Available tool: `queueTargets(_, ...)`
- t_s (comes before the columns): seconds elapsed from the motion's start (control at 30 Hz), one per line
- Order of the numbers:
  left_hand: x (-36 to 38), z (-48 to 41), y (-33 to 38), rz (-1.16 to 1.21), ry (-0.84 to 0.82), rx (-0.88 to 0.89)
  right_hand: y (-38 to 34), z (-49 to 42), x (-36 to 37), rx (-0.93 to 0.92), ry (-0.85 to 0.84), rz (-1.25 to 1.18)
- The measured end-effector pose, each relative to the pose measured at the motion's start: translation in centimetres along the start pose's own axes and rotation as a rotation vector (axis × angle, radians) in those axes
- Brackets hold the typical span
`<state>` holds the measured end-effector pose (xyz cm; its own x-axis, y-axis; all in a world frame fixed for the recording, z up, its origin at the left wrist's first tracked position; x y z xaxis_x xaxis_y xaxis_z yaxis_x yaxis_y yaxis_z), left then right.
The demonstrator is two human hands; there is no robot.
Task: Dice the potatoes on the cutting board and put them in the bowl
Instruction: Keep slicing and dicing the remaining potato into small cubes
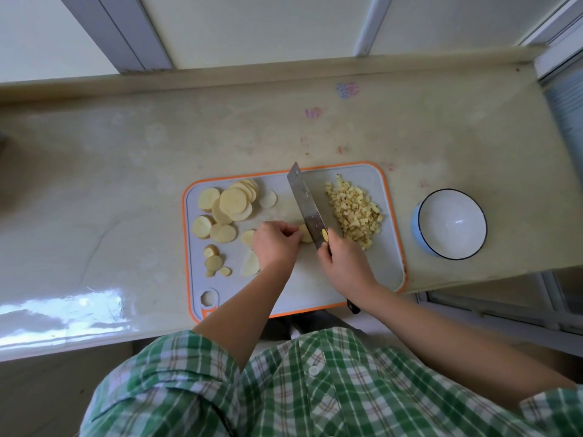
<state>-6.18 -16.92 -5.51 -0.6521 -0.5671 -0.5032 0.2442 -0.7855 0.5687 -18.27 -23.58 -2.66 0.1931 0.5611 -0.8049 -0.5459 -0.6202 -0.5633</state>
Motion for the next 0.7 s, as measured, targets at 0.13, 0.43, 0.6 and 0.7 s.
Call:
queueTargets(0.13,-0.4,0.1,-0.2,-0.011,0.012,0.008,0.2,-0.1,-0.8,-0.006,-0.006,-0.014)
queueTargets(0.43,-0.2,-0.1,-0.2,-0.020,0.017,-0.005,-0.3,0.6,-0.8,-0.011,-0.080,0.015)
queueTargets(0.6,-0.2,-0.2,-0.1,-0.009,0.003,-0.014,-0.4,0.5,-0.3,0.008,-0.080,-0.006)
queueTargets(0.7,-0.2,-0.2,-0.1,-0.004,-0.002,-0.017,-0.4,0.2,0.2,0.017,-0.079,0.010)
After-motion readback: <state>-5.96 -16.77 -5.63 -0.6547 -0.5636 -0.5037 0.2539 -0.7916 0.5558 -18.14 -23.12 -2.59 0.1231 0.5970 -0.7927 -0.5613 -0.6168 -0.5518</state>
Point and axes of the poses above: each hand's wrist, its own z-axis away from the middle knuckle, its own x-axis out of the palm, y = z × x, the point moved 3 cm from there along -z, towards the middle knuckle, and after that the axes turned 10 degrees about -x, right-handed, at the moved point
